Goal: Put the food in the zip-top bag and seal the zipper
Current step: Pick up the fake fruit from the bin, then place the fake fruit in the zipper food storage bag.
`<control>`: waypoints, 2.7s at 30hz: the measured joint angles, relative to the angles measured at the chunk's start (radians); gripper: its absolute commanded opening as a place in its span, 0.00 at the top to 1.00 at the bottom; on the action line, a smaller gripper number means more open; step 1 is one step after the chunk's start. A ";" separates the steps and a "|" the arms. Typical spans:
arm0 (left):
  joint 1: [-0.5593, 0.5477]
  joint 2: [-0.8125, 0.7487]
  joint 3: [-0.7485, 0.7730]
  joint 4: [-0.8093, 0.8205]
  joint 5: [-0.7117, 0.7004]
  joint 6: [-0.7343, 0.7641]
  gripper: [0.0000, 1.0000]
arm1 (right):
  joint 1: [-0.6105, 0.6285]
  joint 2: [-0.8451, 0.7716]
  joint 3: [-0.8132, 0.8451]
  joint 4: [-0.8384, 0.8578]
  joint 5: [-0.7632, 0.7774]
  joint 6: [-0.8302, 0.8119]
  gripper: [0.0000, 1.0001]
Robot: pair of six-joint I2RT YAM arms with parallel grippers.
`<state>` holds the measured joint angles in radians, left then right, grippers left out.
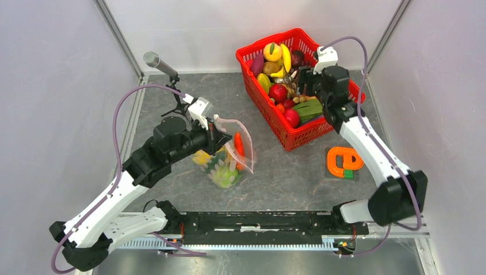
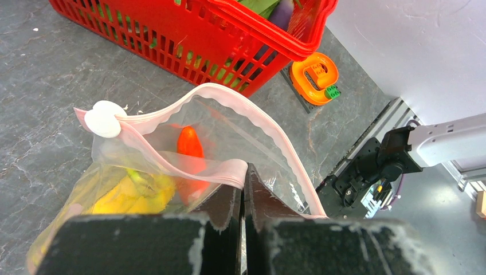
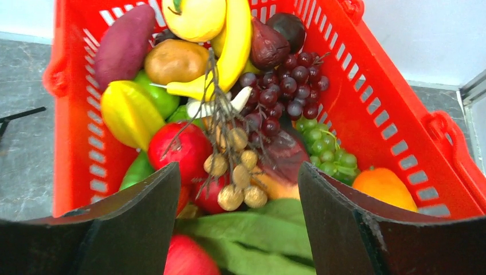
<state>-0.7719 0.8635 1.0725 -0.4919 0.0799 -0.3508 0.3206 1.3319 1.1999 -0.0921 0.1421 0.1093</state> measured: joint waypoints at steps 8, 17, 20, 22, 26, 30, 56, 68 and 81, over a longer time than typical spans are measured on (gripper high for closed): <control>0.000 -0.001 0.000 0.000 0.000 0.000 0.98 | -0.066 0.300 0.230 -0.056 -0.182 -0.005 0.29; 0.000 0.001 0.000 0.000 0.000 0.000 0.98 | -0.041 0.519 0.528 -0.134 -0.262 -0.014 0.27; 0.000 0.003 -0.001 0.000 0.001 0.000 0.98 | -0.027 0.580 0.590 -0.142 -0.235 -0.032 0.33; 0.000 0.004 -0.001 0.000 0.001 0.000 0.98 | -0.022 0.607 0.599 -0.159 -0.216 -0.045 0.33; 0.000 0.004 0.000 0.000 0.000 0.000 0.98 | -0.013 0.663 0.616 -0.204 -0.174 -0.078 0.37; 0.000 0.005 0.000 0.000 0.000 0.000 0.98 | -0.012 0.676 0.616 -0.232 -0.117 -0.113 0.44; 0.000 0.000 -0.008 0.001 0.001 0.000 0.97 | -0.016 0.121 0.062 0.145 -0.118 -0.062 1.00; 0.000 0.002 -0.008 0.002 0.002 0.000 0.97 | -0.023 -0.124 -0.251 0.501 -0.375 0.101 1.00; 0.000 0.011 -0.017 0.031 -0.002 -0.006 0.97 | 0.043 -0.259 -0.446 0.999 -0.681 0.532 1.00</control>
<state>-0.7719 0.8745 1.0554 -0.4606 0.0776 -0.3573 0.3637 1.0729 0.7536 0.9066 -0.5385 0.6415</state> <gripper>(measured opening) 0.040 0.036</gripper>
